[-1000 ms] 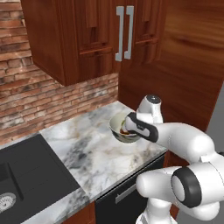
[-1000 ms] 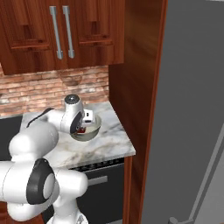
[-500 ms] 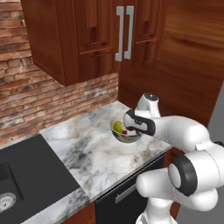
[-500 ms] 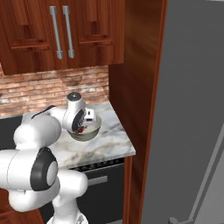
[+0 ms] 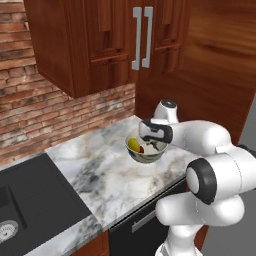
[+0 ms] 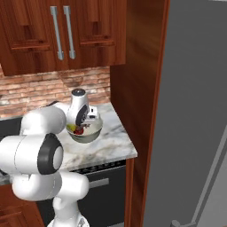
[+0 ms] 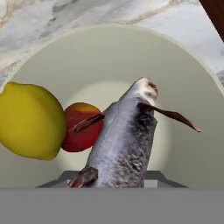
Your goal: Take the lemon, peach, and fish from the freezer and place them in the bowl on the counter.
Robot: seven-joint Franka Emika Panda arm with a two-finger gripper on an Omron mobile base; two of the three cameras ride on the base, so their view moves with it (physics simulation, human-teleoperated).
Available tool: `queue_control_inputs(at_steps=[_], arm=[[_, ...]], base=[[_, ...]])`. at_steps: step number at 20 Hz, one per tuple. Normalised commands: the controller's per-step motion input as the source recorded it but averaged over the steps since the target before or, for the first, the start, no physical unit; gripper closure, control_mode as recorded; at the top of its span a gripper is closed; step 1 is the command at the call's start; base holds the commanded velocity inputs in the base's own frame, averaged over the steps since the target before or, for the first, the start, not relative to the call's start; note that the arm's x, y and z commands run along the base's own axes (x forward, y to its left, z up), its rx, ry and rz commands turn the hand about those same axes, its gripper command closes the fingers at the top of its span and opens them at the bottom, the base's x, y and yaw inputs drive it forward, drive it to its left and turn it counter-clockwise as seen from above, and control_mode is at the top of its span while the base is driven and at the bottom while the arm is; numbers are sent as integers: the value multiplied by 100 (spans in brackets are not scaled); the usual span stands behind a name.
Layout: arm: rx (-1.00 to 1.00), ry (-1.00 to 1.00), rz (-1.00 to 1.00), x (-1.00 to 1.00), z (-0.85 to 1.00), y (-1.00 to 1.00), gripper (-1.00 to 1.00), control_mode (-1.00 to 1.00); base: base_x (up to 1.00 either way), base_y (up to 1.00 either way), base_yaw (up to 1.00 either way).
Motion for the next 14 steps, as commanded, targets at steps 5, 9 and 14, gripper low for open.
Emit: queue_control_inputs(at_steps=[5, 9, 14], arm=[[0, 0, 0, 20, -36, 0, 100, -100], [0, 0, 0, 13, -45, 0, 100, -100], [0, 0, 0, 14, -33, 0, 100, -100]], base=[[0, 0, 0], [0, 0, 0], [0, 0, 0]])
